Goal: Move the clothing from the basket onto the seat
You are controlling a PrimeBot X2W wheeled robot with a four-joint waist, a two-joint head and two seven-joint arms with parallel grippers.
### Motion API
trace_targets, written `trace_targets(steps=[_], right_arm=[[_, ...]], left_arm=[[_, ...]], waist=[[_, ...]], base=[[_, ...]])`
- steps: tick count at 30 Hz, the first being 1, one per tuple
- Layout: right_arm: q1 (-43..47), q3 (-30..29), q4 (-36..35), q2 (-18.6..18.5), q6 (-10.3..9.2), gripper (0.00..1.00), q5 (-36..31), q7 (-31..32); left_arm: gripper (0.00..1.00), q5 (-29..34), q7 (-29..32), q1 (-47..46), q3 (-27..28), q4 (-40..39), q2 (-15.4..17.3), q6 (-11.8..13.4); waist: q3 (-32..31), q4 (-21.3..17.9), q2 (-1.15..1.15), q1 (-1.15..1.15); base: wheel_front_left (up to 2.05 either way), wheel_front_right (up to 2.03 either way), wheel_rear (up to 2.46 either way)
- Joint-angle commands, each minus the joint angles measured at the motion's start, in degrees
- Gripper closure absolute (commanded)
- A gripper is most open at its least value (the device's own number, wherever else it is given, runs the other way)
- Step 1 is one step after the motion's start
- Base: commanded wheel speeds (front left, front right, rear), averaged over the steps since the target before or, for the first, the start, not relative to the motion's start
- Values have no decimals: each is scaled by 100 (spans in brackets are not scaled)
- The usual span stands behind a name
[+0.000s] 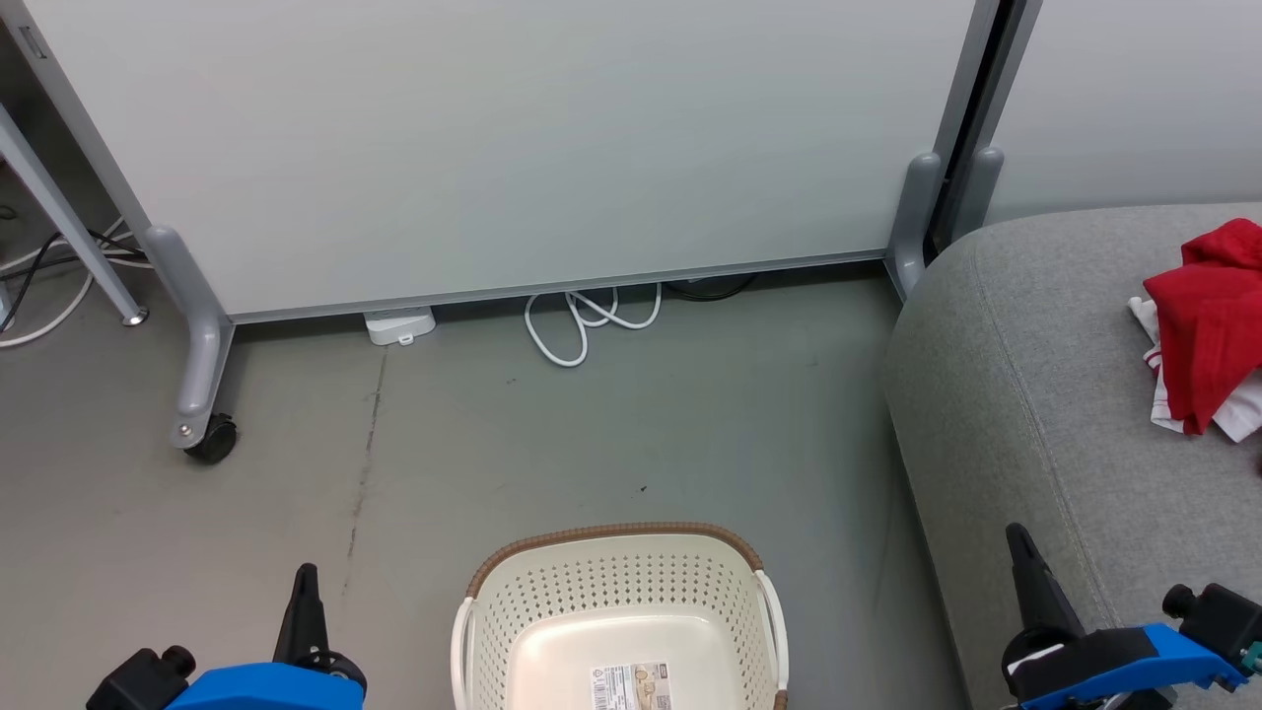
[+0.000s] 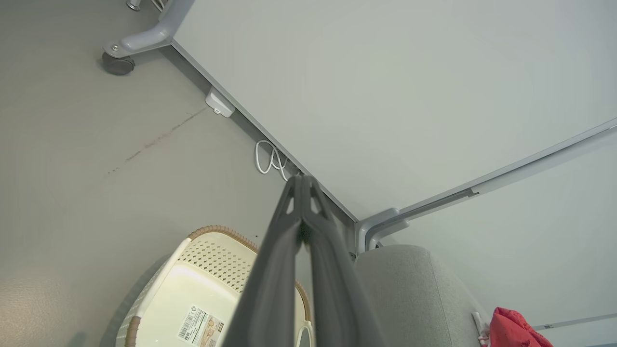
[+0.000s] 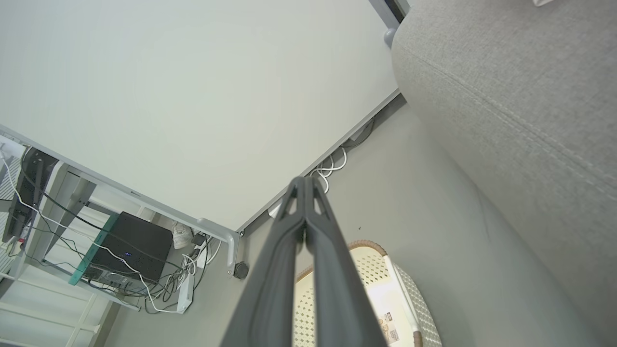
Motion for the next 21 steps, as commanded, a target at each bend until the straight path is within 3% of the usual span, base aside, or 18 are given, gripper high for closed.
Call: trace_targets(steps=[1, 21], right_arm=[[-147, -24, -99, -25, 2, 100, 205, 31], [-257, -106, -204, -33, 3, 100, 1598, 283]], left_arm=[[100, -164, 41, -153, 32, -110, 41, -24], [100, -1378, 385, -285, 157, -361, 51, -36]], waist=[[-1, -2, 0, 0], [-12, -31, 0, 0]], base=[[0, 0, 0], [0, 0, 0]])
